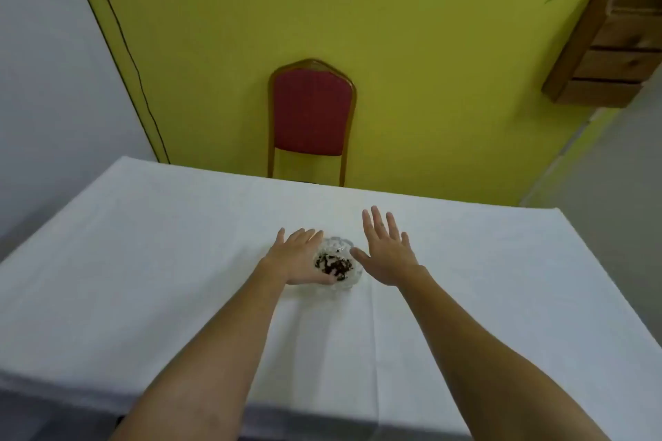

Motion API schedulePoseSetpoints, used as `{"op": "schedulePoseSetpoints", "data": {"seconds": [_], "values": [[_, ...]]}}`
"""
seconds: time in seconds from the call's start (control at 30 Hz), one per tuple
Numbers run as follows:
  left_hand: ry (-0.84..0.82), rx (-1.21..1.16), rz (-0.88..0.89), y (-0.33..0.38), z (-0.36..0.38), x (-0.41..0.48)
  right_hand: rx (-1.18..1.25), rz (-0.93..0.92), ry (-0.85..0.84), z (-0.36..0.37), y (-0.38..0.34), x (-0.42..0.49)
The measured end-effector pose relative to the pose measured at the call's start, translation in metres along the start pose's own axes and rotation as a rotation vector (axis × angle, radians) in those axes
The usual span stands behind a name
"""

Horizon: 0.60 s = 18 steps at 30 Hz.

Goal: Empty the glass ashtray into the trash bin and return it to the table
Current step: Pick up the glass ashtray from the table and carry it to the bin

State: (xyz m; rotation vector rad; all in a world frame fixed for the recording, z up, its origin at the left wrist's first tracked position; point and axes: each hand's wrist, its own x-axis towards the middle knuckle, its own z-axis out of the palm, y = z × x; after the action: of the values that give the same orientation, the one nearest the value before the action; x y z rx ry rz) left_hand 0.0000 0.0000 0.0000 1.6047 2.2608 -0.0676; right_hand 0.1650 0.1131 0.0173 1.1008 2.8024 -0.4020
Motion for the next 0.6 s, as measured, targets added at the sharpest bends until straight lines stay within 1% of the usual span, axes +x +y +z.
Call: {"op": "schedulePoseSetpoints", "data": {"seconds": [0.1, 0.27, 0.6], "values": [[-0.036, 0.039, -0.020, -0.002, 0.013, -0.001, -0.056, 0.013, -0.063, 0.015, 0.004, 0.001], [-0.023, 0.058, -0.048, -0.002, 0.031, 0.003, -0.078, 0.006, -0.160, 0.036, 0.011, 0.003], [0.025, 0.078, -0.019, -0.003, 0.036, 0.017, -0.087, -0.025, -0.169, 0.047, 0.018, 0.014]]}}
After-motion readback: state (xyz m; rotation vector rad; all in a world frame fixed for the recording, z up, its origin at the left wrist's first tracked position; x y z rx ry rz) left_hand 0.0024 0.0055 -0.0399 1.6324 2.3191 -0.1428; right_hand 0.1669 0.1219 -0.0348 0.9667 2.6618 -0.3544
